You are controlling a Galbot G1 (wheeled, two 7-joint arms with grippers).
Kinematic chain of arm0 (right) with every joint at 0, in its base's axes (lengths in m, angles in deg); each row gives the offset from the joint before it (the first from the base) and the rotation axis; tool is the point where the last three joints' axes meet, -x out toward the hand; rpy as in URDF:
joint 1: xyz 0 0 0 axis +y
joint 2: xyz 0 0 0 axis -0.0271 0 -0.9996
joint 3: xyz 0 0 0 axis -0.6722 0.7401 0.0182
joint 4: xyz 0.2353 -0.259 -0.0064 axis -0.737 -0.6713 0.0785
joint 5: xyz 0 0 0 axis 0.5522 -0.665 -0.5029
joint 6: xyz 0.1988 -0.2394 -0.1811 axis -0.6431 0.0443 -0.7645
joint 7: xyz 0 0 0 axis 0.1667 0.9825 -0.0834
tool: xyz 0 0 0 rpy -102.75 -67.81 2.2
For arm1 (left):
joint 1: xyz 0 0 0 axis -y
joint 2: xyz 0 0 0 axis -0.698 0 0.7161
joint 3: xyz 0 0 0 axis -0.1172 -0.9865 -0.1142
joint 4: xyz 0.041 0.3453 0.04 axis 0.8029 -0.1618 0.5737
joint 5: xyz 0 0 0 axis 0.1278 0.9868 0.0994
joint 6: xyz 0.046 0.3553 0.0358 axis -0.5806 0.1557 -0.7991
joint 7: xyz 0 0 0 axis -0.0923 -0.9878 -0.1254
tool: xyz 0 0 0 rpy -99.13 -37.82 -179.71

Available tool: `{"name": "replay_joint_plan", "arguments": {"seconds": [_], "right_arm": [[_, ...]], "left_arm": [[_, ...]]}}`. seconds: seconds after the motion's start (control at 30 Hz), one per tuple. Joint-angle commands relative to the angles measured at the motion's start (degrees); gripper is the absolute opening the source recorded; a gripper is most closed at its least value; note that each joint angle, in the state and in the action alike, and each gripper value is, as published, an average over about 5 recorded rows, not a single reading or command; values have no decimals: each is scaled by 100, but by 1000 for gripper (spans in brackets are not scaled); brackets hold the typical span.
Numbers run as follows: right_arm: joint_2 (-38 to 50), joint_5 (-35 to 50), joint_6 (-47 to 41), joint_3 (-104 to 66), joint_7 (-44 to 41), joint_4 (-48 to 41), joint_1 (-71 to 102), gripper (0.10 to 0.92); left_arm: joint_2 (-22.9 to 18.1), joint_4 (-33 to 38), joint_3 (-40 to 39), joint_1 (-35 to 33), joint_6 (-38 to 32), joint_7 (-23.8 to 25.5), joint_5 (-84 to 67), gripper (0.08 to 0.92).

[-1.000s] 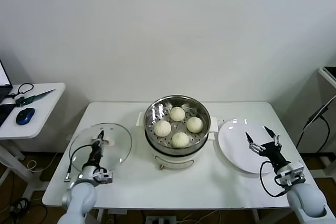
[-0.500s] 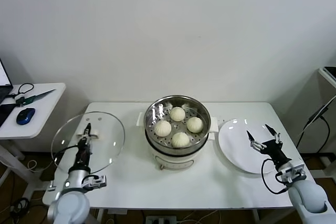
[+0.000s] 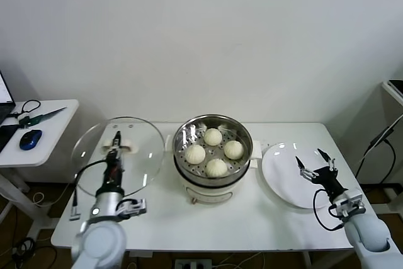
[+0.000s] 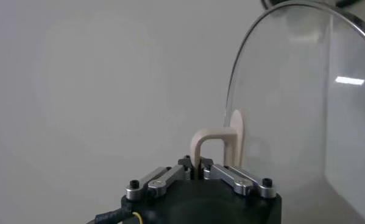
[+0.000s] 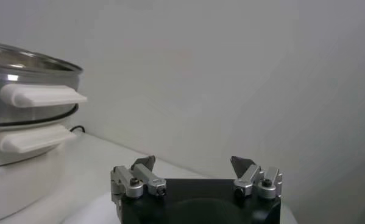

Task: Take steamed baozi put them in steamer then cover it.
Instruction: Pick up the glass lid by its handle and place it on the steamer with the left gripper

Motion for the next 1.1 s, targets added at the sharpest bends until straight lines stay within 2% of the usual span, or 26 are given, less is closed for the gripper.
{"name": "replay_joint_plan", "arguments": {"seconds": [0.03,0.17,0.27,0.57,0.77,1.1], "right_arm": [[-39,-66,29,28,-12,-204,-122,823],[-29,-71,66,-28,-32,-252,-99,823],[-3,-63,95,-96,-50,-282,-64,823],[-2,-99,196,-264,-112,-357,70,823],[-13,-114,230,-327,-130,-371,121,823],[-56,-187,268,-328,-151,-426,132,823]], "left_arm": [[-455,-139,-2140,1717,1089,2033,1169,149],[-1142,-591,-2475,2113,1090,2158,1471,149],[-1529,-935,-2590,2304,1090,2072,1496,149],[-2476,-1926,-2691,2593,1090,1331,1312,149],[-2795,-2364,-2668,2595,1090,923,1131,149],[-2985,-2733,-2589,2570,1090,574,859,149]]}}
